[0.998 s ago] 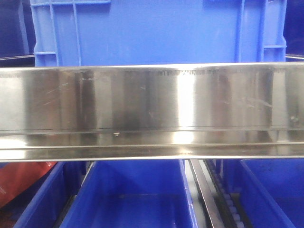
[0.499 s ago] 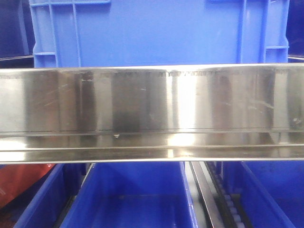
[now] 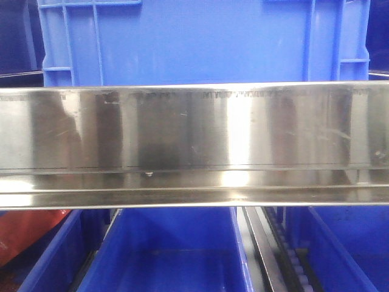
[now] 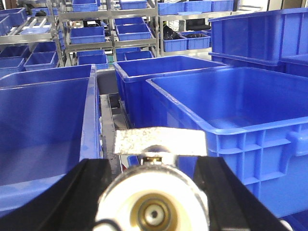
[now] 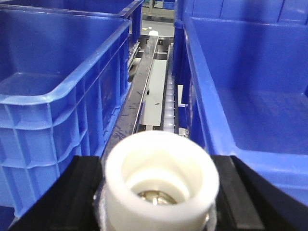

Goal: Place valve from conveyor to right shelf box

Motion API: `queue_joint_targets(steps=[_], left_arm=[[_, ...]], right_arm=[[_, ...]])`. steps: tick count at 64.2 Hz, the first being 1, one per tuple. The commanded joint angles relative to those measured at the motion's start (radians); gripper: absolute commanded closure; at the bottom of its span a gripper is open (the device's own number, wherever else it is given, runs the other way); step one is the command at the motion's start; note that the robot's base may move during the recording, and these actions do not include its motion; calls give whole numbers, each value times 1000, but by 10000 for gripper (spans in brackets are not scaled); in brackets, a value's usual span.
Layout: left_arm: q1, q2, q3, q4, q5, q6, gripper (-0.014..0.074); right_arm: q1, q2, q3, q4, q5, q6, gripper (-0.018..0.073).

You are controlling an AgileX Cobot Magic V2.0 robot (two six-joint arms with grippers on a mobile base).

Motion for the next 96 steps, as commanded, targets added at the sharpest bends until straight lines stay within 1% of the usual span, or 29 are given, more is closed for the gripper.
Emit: queue_joint_targets(steps=[1, 7, 15, 18, 22, 26, 29, 33, 39, 40, 47, 53, 58, 65, 74, 84, 92, 96], left_arm=[[-6, -3, -6, -7, -56, -7, 708], [-6, -3, -6, -7, -100, -7, 708], [-6, 33, -16, -3, -176, -7, 708], [-6, 74, -41, -3, -173, -7, 708], [-6, 137, -87, -3, -138, -7, 708], [-11, 218, -149, -5, -115, -7, 708], [-27, 274, -193, -5, -108, -7, 708], [-71, 358, -264, -5, -106, -7, 708], [-165, 484, -375, -5, -106, 0, 708], [-189, 505, -392, 0, -106, 2, 708], [-302, 664, -528, 39, -108, 2, 708], [-370, 817, -634, 61, -123, 2, 708], [-401, 934, -724, 61, -125, 2, 708], [-408, 1095, -810, 61, -125, 2, 708], [-406, 1237, -843, 64, -105, 2, 708], [-406, 1317, -843, 66, -52, 2, 708], [-406, 1351, -843, 104, -8, 2, 707], [-406, 1362, -843, 119, 9, 2, 695]], right_arm=[[0, -5, -7, -4, -80, -4, 715], [0, -5, -9, -1, -79, -4, 715], [0, 16, -63, 1, -68, -4, 715], [2, 34, -91, 1, -68, -4, 715], [11, 70, -144, 3, -68, -6, 715], [36, 112, -198, 3, -70, -8, 715], [59, 155, -248, 3, -72, -13, 715], [97, 210, -308, 3, -74, -23, 715], [172, 318, -415, 3, -80, -23, 715], [184, 336, -430, 3, -83, -23, 715], [269, 464, -541, 3, -108, -23, 715], [332, 573, -632, 3, -119, -23, 715], [372, 663, -697, 3, -122, -23, 715], [387, 786, -765, 3, -120, -23, 715], [387, 898, -780, 3, -111, -23, 715], [387, 986, -780, 3, -79, -23, 715], [387, 1044, -780, 3, -65, -23, 704], [387, 1066, -780, 3, -58, -23, 683]])
